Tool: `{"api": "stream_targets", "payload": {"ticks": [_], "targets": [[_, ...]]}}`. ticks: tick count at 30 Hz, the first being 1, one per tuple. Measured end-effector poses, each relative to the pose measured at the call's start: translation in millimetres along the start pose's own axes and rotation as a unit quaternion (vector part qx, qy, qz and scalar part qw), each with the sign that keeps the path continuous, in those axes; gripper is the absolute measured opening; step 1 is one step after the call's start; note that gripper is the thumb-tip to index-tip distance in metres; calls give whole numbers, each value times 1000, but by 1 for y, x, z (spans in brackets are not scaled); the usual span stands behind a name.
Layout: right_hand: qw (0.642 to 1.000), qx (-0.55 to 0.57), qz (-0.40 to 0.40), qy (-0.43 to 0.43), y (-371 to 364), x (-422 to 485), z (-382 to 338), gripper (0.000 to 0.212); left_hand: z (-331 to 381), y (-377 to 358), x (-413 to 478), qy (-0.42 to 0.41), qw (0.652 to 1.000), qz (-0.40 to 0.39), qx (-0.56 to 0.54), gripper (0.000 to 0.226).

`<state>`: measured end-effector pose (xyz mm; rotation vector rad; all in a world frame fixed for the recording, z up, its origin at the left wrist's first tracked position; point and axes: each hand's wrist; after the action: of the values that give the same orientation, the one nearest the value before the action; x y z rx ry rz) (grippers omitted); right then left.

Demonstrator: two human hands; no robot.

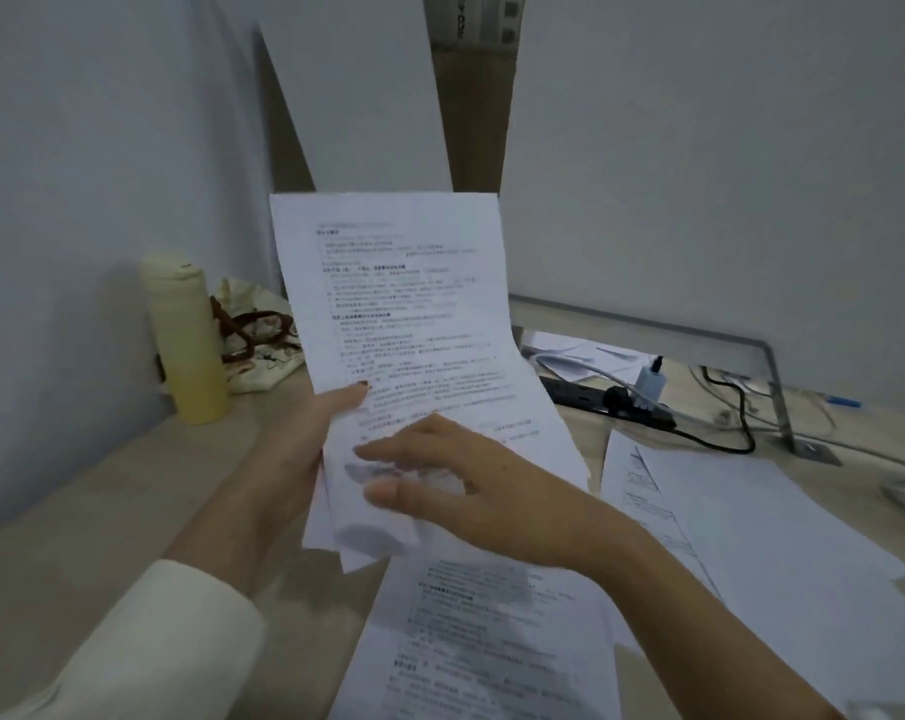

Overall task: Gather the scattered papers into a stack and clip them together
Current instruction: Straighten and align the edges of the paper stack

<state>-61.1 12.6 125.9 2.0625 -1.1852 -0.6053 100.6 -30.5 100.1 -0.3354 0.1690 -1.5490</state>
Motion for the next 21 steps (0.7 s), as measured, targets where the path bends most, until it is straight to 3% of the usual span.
{"api": "stream_targets", "payload": {"ticks": [1,3,5,6,9,11,13,15,16,21], "targets": [[998,57,8,-11,4,-8,4,39,-2,3,-4,13,1000,7,3,21],[985,101,136,-43,13,-18,25,34,-6,8,-14,32,999,19,8,20],[949,113,262,-137,21,-23,56,39,-10,11,-24,43,999,16,2,22],[929,150,274,-199,24,-27,68,44,-13,12,-29,45,999,7,-8,21],[854,360,183,-329,21,-37,101,49,-22,13,-40,48,998,-33,-26,23],[828,448,103,-321,12,-45,110,49,-27,12,-46,50,996,-59,-35,37],[807,507,58,-298,4,-53,112,36,-32,10,-48,56,995,-69,-53,51],[773,568,41,-279,-4,-55,118,20,-34,9,-51,56,994,-73,-63,45],[772,574,47,-270,-6,-56,121,16,-35,9,-51,56,994,-75,-65,43],[831,465,153,-266,1,-65,134,23,-39,14,-54,101,992,-64,-44,30]]}}
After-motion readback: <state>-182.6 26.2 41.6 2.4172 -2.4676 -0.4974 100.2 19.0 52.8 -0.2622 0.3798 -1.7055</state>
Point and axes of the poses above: each hand's wrist, its own x-axis towards the middle knuckle, its own y-axis out of the back of the hand, z = x × y, and after that the axes turned 12 degrees about -y, right-handed
